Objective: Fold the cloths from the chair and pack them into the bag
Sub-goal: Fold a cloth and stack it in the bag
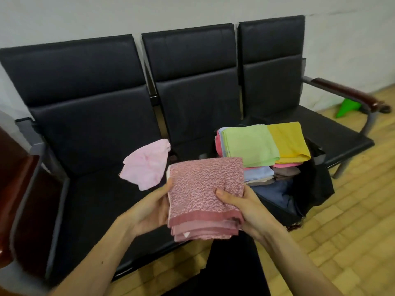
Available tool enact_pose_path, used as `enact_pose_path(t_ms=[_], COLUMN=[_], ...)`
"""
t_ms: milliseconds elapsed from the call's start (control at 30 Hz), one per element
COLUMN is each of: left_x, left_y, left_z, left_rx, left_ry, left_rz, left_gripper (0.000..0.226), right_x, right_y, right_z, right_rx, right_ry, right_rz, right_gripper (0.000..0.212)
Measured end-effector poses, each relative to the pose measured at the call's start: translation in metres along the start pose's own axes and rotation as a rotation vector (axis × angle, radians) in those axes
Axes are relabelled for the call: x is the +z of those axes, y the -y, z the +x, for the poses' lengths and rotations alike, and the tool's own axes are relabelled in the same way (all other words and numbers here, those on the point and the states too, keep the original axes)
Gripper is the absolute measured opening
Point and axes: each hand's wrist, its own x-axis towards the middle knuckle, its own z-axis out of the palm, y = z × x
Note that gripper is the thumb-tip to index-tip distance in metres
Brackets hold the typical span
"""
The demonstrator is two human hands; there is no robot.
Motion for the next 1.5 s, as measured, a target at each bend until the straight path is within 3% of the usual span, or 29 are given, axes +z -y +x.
enact_pose_path(t_ms=[67,133,233,367,600,733,867,1033,1233,1300,1400,1500], left_x=[0.019,0.046,0.083,0.123,0.207,0.232,0.220,0.203,0.204,0.202,0.178,0.116], left_y=[0.009,0.013,0.013,0.005,-0.040,-0.050,-0.035,-0.016,-0.026,-0.041,-0.077,-0.107], left_z=[0.026,0.056,0.106,0.169,0.325,0.379,0.417,0.435,0.432,0.418,0.383,0.335], left_rx=[-0.051,-0.038,0.033,0.129,0.418,0.506,0.494,0.372,0.308,0.311,0.438,0.551], left_ry=[0.102,0.123,0.180,0.172,0.039,-0.034,-0.086,-0.124,-0.121,-0.145,-0.286,-0.440], left_rz=[0.105,0.237,0.423,0.532,0.754,0.919,1.062,1.143,1.074,0.999,0.934,0.979], left_gripper=[0.076,0.066,0.057,0.067,0.072,0.107,0.117,0.089,0.081,0.062,0.023,0.002], right_x=[-0.027,-0.058,-0.118,-0.196,-0.294,-0.333,-0.353,-0.372,-0.364,-0.349,-0.300,-0.218], right_y=[0.014,0.029,0.049,0.092,0.192,0.190,0.158,0.132,0.131,0.139,0.147,0.128], right_z=[0.006,0.011,0.019,0.039,0.136,0.196,0.234,0.254,0.254,0.247,0.233,0.223], right_rx=[-0.017,0.005,0.126,0.180,-0.048,-0.142,-0.072,0.031,0.076,0.054,-0.205,-0.513], right_ry=[-0.041,-0.089,-0.091,-0.070,-0.403,-0.543,-0.569,-0.567,-0.622,-0.699,-0.751,-0.569], right_rz=[0.021,-0.035,-0.208,-0.461,-0.819,-0.941,-1.042,-1.107,-1.153,-1.222,-1.338,-1.328], right_gripper=[0.046,0.041,0.037,0.043,0.065,0.066,0.072,0.082,0.093,0.099,0.068,0.033])
